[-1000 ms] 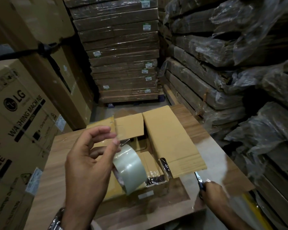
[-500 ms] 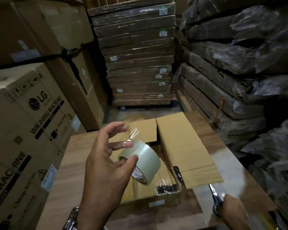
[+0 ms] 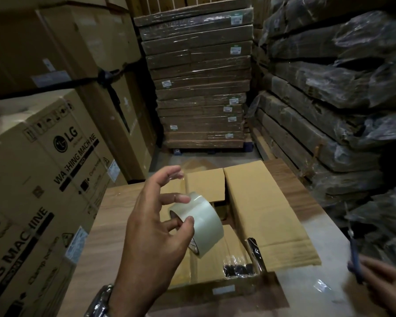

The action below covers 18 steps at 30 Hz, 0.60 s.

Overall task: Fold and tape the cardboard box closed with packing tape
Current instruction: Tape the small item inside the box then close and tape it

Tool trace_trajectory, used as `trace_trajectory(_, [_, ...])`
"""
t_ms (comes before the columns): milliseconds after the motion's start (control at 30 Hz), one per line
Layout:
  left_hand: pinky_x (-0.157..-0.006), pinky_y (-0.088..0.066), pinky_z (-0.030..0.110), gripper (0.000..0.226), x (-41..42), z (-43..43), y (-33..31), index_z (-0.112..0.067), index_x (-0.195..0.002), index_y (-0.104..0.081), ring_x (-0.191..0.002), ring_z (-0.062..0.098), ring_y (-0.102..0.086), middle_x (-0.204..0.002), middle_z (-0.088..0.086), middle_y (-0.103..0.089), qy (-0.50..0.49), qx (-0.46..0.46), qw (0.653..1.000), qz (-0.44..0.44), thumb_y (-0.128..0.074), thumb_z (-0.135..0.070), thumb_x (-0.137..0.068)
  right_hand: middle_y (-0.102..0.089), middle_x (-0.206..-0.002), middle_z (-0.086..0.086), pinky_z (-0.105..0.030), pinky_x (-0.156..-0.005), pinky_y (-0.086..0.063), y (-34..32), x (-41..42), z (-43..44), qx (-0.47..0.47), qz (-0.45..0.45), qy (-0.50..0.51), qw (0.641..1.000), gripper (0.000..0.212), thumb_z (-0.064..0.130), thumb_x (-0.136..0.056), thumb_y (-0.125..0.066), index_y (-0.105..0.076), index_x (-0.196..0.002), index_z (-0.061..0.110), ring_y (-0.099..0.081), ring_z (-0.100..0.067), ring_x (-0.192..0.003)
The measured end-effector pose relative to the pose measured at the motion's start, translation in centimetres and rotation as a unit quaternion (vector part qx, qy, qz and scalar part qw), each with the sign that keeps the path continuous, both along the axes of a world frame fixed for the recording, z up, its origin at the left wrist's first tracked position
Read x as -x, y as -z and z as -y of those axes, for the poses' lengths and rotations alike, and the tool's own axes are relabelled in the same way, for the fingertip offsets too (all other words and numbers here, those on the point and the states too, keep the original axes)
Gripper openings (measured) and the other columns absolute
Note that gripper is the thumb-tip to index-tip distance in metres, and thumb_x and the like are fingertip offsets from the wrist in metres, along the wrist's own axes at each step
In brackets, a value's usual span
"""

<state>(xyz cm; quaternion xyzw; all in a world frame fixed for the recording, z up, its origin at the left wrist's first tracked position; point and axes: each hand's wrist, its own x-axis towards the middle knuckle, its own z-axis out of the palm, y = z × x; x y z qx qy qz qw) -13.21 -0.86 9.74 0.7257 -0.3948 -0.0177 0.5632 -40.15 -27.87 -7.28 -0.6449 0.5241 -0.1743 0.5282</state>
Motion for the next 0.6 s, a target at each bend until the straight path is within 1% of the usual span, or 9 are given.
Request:
trace_trajectory(33, [-0.069, -0.060, 0.030, 0.082, -0.1, 0.0, -0.1, -0.050, -0.121, -0.047, -0.102, 0.009, -0.061, -0.125, -0.026, -0.051, 0.007, -0.001, 1.000, -0.001, -0.069, 0.013, -0.075, -0.072, -0.065, -0.003, -0.016, -0.041, -0.037, -2.9, -1.5, -1.2, 0.016, 0.034, -0.035, 0.999, 0.036, 0.029, -0.063, -0.083, -0.074, -0.094, 0.014, -0.046, -0.014, -0.047])
trace_trajectory(67, [-0.070, -0.060, 0.031, 0.082, -0.1, 0.0, -0.2, -0.050, -0.121, -0.047, -0.103, 0.010, -0.061, -0.125, -0.026, -0.051, 0.015, -0.003, 1.000, -0.001, -0.069, 0.014, -0.075, -0.071, -0.063, 0.000, -0.014, -0.039, -0.033, -5.5, -2.6, -1.8, 0.039, 0.043, -0.074, 0.996, 0.030, 0.018, -0.063, -0.083, -0.075, -0.092, 0.015, -0.043, -0.012, -0.047])
trace_trajectory(100, [-0.070, -0.060, 0.031, 0.082, -0.1, 0.0, -0.3, -0.051, -0.120, -0.047, -0.103, 0.010, -0.061, -0.124, -0.026, -0.051, 0.024, -0.005, 1.000, 0.000, -0.069, 0.014, -0.075, -0.067, -0.060, 0.003, -0.013, -0.039, -0.030, -8.4, -3.7, -2.2, 0.069, 0.040, -0.134, 0.988, 0.033, 0.017, -0.058, -0.084, -0.076, -0.090, 0.019, -0.040, -0.009, -0.047])
trace_trajectory(133, [-0.070, -0.060, 0.032, 0.082, -0.2, 0.0, -0.5, -0.051, -0.120, -0.047, -0.104, 0.011, -0.061, -0.124, -0.025, -0.051, 0.032, -0.004, 0.999, -0.001, -0.069, 0.014, -0.075, -0.064, -0.059, 0.004, -0.014, -0.042, -0.029, -11.7, -5.1, -3.0, 0.101, 0.031, -0.209, 0.972, 0.037, 0.022, -0.053, -0.085, -0.077, -0.089, 0.025, -0.039, -0.005, -0.047])
trace_trajectory(200, [-0.070, -0.061, 0.036, 0.082, -0.3, 0.0, -0.9, -0.051, -0.119, -0.048, -0.103, 0.013, -0.062, -0.124, -0.023, -0.052, 0.052, 0.002, 0.999, -0.009, -0.069, 0.015, -0.075, -0.062, -0.072, 0.005, -0.015, -0.045, -0.030, -15.9, -6.9, -4.0, 0.158, 0.000, -0.359, 0.920, 0.042, 0.040, -0.053, -0.083, -0.074, -0.094, 0.040, -0.040, 0.000, -0.047])
trace_trajectory(267, [-0.070, -0.061, 0.039, 0.081, -0.3, -0.1, -1.4, -0.050, -0.119, -0.049, -0.102, 0.014, -0.062, -0.124, -0.022, -0.053, 0.072, 0.006, 0.997, -0.013, -0.069, 0.015, -0.075, -0.062, -0.086, 0.011, -0.013, -0.050, -0.037, -18.6, -8.5, -3.7, 0.212, -0.045, -0.452, 0.865, 0.044, 0.063, -0.055, -0.076, -0.069, -0.096, 0.049, -0.051, -0.002, -0.057])
trace_trajectory(367, [-0.072, -0.061, 0.040, 0.078, -0.5, -0.2, -2.1, -0.047, -0.122, -0.048, -0.103, 0.015, -0.062, -0.126, -0.020, -0.053, 0.094, 0.005, 0.996, -0.002, -0.070, 0.011, -0.076, -0.058, -0.097, 0.022, -0.019, -0.063, -0.048, -21.8, -10.7, -3.2, 0.259, -0.109, -0.502, 0.818, 0.049, 0.079, -0.053, -0.066, -0.062, -0.095, 0.053, -0.058, -0.004, -0.084])
trace_trajectory(467, [-0.071, -0.061, 0.039, 0.071, -0.7, -0.5, -2.8, -0.046, -0.124, -0.047, -0.104, 0.017, -0.062, -0.129, -0.017, -0.052, 0.108, 0.006, 0.994, 0.011, -0.068, -0.002, -0.073, -0.056, -0.096, 0.014, -0.031, -0.066, -0.052, -23.8, -12.2, -2.7, 0.275, -0.144, -0.558, 0.770, 0.061, 0.085, -0.053, -0.060, -0.063, -0.102, 0.049, -0.056, -0.010, -0.080])
trace_trajectory(600, [-0.067, -0.059, 0.031, 0.071, -0.9, -0.6, -3.4, -0.046, -0.125, -0.046, -0.104, 0.019, -0.061, -0.130, -0.016, -0.052, 0.127, 0.000, 0.991, 0.030, -0.066, -0.004, -0.072, -0.059, -0.095, 0.003, -0.043, -0.065, -0.051, -25.3, -13.5, -2.8, 0.241, -0.144, -0.594, 0.754, 0.049, 0.079, -0.055, -0.066, -0.062, -0.097, 0.054, -0.056, -0.021, -0.072])
